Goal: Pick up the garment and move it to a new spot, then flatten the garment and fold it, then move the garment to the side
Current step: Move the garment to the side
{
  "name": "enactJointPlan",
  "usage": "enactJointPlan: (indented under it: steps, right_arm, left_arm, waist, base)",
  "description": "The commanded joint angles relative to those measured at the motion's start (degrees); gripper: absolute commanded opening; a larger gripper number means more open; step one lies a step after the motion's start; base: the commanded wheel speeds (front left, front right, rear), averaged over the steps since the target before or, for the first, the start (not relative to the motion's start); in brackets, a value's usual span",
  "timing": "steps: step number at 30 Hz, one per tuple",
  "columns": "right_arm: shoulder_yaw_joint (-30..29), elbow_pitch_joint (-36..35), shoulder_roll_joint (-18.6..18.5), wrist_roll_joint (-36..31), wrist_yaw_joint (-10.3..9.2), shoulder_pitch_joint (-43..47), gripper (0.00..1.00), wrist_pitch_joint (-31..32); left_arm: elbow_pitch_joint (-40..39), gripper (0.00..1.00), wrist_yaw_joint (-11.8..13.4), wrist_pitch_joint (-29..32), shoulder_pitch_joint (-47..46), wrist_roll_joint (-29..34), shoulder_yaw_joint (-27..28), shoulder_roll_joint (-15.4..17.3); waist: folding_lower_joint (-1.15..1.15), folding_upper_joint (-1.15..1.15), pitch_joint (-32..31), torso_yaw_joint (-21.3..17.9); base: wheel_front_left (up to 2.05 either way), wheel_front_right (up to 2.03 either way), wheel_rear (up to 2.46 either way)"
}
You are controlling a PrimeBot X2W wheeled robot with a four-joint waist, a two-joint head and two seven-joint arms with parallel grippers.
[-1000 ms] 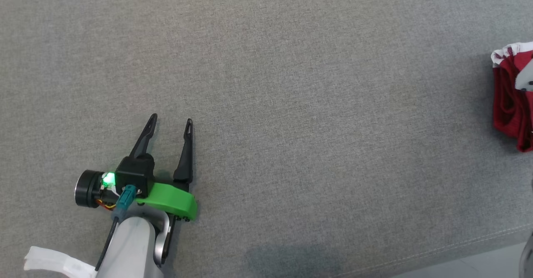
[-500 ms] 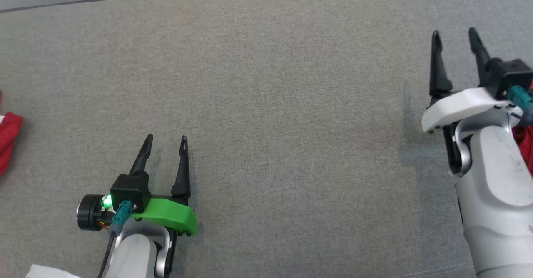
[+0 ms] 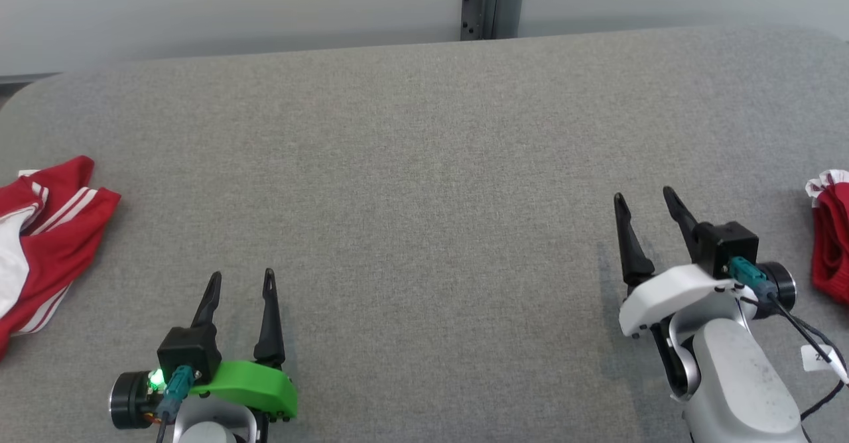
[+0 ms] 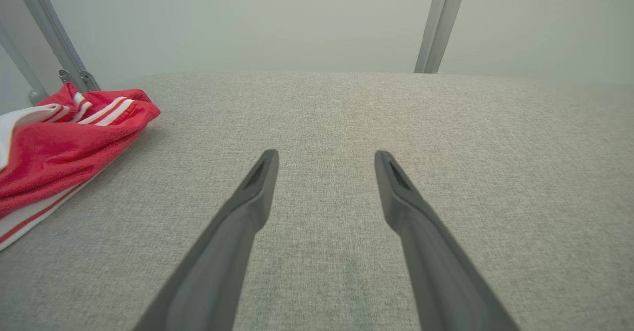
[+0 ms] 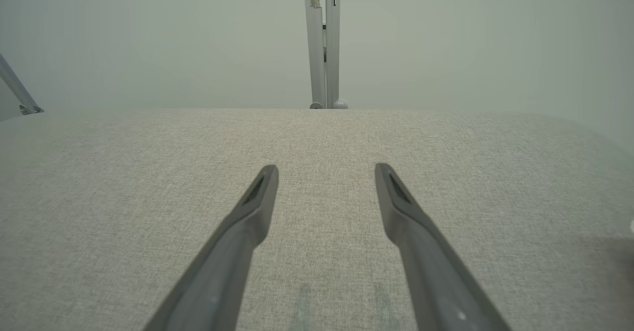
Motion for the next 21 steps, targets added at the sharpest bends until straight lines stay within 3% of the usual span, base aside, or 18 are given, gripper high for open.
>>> enactJointPlan:
  steps: [1, 21]
  right_arm:
    - [-0.21, -0.23, -0.17, 0.68, -0.06, 1.60, 1.00, -0.02]
    - [3.94, -2.11, 0.06, 6.40, -0.06, 9.68, 1.00, -0.01]
  left_arm:
    - [0.07, 1.00, 0.27, -0.01, 1.02, -0.05, 0.35, 0.12]
    - [-0.88, 1.00, 0.87, -0.01, 6.45, -0.21, 4.04, 0.13]
  waist:
    - [0.00, 0.00, -2.88, 1.12]
    - [0.00, 0.00, -9.63, -0.65]
  base:
    - [0.00, 0.00, 0.00]
    - [0.00, 0.00, 0.00]
